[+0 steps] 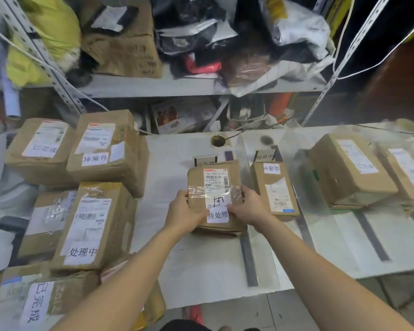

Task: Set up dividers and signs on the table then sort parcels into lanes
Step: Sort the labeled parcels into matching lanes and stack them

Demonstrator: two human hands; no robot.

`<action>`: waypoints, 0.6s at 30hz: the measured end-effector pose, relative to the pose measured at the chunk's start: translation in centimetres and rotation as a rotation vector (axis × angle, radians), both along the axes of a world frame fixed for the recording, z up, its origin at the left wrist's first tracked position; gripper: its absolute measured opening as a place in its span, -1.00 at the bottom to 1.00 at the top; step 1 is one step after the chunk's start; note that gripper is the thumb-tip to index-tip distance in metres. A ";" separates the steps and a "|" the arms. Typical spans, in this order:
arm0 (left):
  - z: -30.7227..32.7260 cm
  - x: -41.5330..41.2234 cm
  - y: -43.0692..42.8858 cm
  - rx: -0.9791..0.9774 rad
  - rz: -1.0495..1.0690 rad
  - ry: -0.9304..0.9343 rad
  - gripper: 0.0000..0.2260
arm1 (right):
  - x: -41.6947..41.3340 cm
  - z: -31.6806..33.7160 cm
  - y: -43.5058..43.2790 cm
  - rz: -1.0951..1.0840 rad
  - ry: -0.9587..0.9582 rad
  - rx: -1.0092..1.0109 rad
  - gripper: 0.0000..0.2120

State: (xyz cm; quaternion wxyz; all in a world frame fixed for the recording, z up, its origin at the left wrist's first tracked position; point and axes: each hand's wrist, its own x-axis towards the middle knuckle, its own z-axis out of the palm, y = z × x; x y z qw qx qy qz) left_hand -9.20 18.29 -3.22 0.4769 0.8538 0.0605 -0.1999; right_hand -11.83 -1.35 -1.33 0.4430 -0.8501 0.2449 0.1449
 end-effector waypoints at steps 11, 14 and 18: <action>2.6 -0.9 0.1 0.058 -0.007 -0.073 -0.37 | 0.9 1.8 -1.5 0.164 -0.105 -0.091 -0.46; 5.3 -0.8 0.9 0.209 -0.036 -0.197 -0.20 | 1.1 4.2 -1.8 0.249 -0.212 -0.144 -0.27; 9.2 -0.9 2.6 0.487 -0.081 -0.367 -0.26 | 2.0 7.3 -0.5 0.480 -0.348 -0.253 -0.26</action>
